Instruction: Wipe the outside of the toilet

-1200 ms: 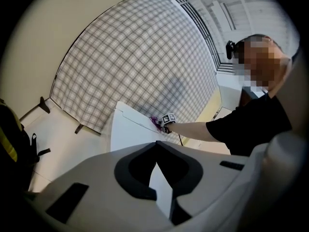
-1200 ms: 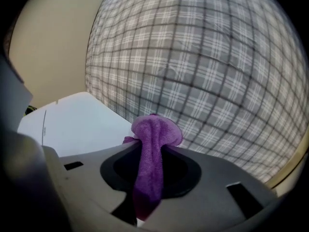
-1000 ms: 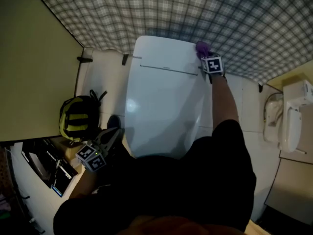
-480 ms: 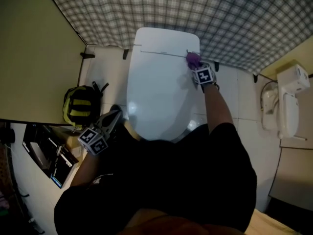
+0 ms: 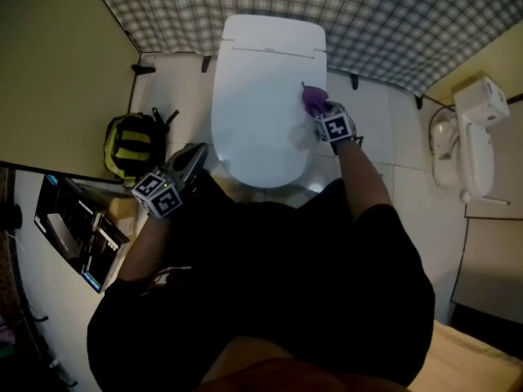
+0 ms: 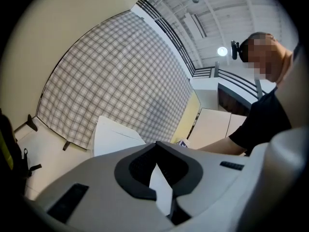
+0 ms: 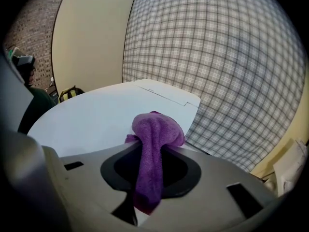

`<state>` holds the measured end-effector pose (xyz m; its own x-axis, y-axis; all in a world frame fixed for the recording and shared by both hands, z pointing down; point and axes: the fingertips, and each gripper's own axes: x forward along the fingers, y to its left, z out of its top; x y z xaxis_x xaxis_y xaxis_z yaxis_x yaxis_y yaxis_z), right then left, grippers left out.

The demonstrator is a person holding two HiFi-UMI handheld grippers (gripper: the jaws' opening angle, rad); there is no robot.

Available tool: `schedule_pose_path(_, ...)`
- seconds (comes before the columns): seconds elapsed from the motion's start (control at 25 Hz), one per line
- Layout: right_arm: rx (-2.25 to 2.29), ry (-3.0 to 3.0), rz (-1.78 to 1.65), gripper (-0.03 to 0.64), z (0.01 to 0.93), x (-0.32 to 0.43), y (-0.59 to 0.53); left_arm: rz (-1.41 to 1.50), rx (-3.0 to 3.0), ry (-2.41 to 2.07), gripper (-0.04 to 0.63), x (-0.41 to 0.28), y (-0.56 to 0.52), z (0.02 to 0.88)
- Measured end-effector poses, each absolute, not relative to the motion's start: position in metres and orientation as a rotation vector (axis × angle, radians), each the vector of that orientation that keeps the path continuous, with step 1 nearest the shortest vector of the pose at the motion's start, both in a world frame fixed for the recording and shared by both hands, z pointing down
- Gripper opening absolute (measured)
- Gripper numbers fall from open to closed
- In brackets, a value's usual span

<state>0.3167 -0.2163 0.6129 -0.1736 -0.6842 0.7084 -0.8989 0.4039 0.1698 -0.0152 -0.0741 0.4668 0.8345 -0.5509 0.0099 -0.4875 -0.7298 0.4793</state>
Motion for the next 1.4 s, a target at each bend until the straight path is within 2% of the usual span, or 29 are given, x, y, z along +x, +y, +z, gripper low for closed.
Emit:
schedule_pose_path(0.52,1.285,-2.023,0.366,0.098,0.625,0.287,-0.078,-0.09,2.593,-0.709,0.0,0.008,-0.004,0.485)
schedule_pose_path(0.68,1.233,-2.1,0.486,0.098,0.635,0.278,-0.036,-0.092,2.592,-0.706,0.0,0.01,0.003,0.485)
schedule_pose_path(0.8,0.983,-2.08,0.485,0.1,0.655,0.247,0.017,-0.086,2.604,-0.702,0.0,0.012,0.007,0.485)
schedule_pose_path(0.96,0.715,-2.041,0.322,0.103,0.665,0.207,0.054,-0.102,2.589,-0.705,0.0,0.011,0.006,0.483)
schedule_pose_path(1.16,0.616,-2.326,0.336,0.103,0.583,0.188,0.031,-0.133,2.559,-0.69,0.0,0.005,0.002,0.482)
schedule_pose_path(1.4,1.17,-2.414,0.24,0.103,0.498,0.27,-0.156,-0.122,2.482,-0.683,0.0,0.0,-0.016,0.485)
